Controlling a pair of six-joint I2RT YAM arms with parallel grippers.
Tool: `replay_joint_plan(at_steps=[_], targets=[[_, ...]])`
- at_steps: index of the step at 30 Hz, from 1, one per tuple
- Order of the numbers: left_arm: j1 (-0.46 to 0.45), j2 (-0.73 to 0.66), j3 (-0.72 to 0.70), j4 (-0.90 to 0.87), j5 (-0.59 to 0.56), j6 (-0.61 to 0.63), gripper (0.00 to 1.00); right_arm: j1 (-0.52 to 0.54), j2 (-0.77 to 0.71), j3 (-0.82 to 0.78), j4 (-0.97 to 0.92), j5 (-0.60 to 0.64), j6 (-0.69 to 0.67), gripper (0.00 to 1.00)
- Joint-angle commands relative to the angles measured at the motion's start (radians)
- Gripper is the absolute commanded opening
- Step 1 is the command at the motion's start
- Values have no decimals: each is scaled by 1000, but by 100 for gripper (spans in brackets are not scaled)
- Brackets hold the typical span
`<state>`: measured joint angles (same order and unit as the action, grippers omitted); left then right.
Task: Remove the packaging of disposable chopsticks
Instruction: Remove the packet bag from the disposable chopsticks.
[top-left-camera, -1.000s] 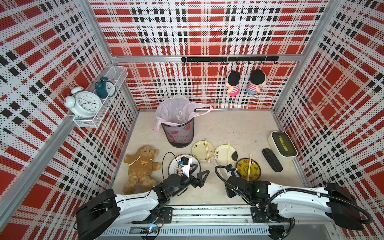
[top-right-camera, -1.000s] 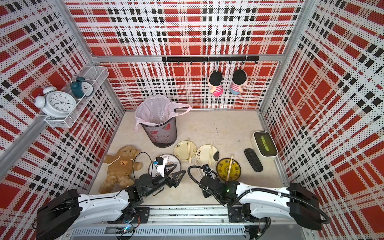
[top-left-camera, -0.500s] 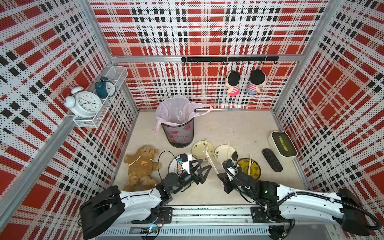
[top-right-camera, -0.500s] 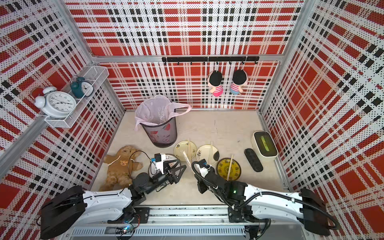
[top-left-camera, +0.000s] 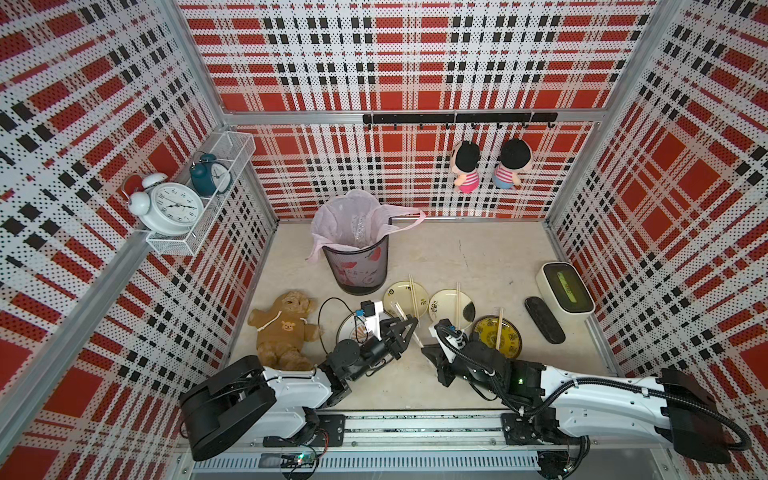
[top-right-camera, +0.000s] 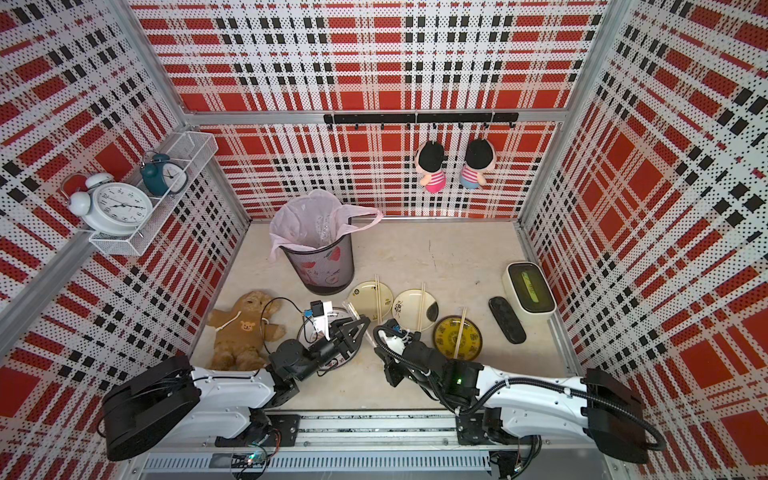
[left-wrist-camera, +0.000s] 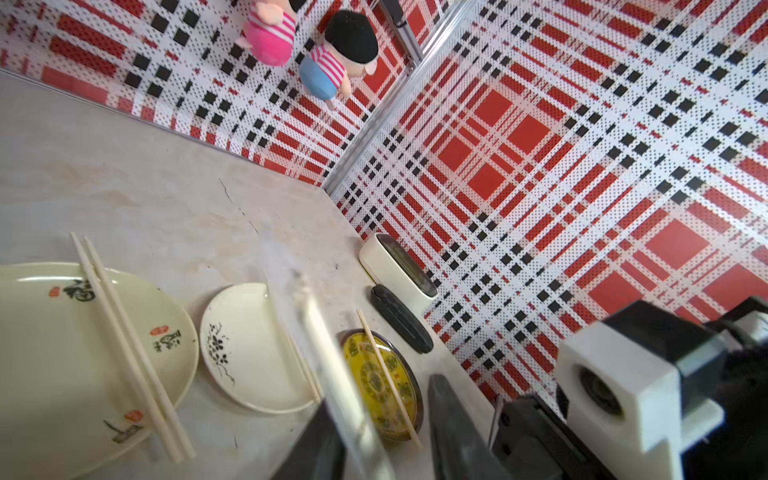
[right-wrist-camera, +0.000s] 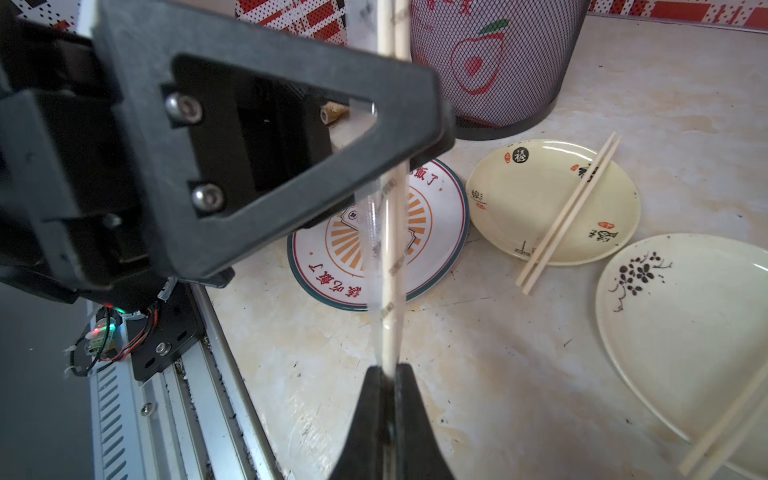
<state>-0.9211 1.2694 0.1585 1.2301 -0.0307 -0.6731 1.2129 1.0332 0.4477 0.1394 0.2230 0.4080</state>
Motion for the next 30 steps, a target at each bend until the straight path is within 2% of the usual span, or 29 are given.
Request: replay_joint_plan(at_steps=[1, 3, 5, 7, 9, 10, 12, 13, 15, 17, 20, 24, 30], targets=[[8, 2, 16, 77, 20, -16, 11, 7, 47, 30, 63, 23, -15, 0], [10, 4, 13, 78, 23, -20, 0, 7, 90, 42, 102, 28, -17, 0], [17, 4, 8, 88, 33, -25, 0, 7, 119, 47, 140, 19, -25, 2], [29, 4, 1, 98, 51, -25, 0, 6, 131, 44, 155, 20, -34, 14], [43, -8, 1, 88, 78, -12, 0, -5, 116, 30, 161, 18, -50, 40], [46, -16, 3, 83, 99, 5, 0, -20, 101, 14, 171, -9, -66, 47], [52, -41, 16, 55, 144, 45, 0, -82, 47, -51, 240, -153, -98, 61], [51, -51, 29, 34, 174, 76, 0, -117, 23, -85, 281, -223, -108, 63], [50, -77, 58, -22, 232, 139, 0, -177, -32, -155, 373, -353, -127, 63], [46, -100, 75, -56, 282, 197, 0, -203, -68, -206, 439, -412, -154, 57], [39, -138, 99, -109, 340, 269, 0, -209, -82, -229, 464, -458, -195, 47], [11, -182, 117, -174, 347, 350, 0, -210, -66, -252, 537, -529, -205, 33], [-28, -184, 136, -205, 354, 383, 0, -210, -31, -258, 584, -551, -212, 11]])
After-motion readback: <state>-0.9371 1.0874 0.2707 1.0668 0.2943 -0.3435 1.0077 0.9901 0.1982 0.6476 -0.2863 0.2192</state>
